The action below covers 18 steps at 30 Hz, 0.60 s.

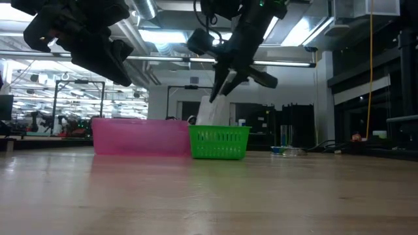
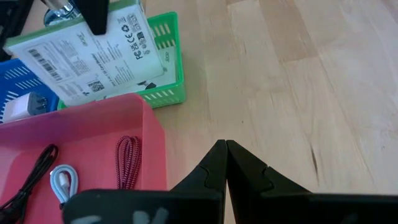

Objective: Pick and place items into bin
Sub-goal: Put the white card reader box into the green bin

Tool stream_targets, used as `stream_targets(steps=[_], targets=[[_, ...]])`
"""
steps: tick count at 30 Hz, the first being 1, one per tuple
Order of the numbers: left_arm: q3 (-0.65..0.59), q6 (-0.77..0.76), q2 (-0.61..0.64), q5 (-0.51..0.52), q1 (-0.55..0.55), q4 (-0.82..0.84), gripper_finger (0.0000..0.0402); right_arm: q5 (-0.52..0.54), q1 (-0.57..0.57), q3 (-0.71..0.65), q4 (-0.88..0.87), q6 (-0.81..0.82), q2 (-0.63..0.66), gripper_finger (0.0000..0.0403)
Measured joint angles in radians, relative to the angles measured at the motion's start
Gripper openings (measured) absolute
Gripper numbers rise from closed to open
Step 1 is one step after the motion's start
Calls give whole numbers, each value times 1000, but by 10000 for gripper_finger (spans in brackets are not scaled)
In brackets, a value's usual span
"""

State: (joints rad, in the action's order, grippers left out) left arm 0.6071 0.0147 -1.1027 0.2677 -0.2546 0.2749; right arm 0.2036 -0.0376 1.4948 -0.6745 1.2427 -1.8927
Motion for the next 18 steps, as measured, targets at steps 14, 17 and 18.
stream_targets(steps=[14, 17, 18], targets=[[0, -1, 0, 0, 0, 14, 4, -14, -2, 0, 11, -55, -2, 42], [0, -1, 0, 0, 0, 14, 4, -14, -2, 0, 8, -72, -2, 56], [0, -1, 0, 0, 0, 14, 4, -13, -2, 0, 5, -72, -2, 61]])
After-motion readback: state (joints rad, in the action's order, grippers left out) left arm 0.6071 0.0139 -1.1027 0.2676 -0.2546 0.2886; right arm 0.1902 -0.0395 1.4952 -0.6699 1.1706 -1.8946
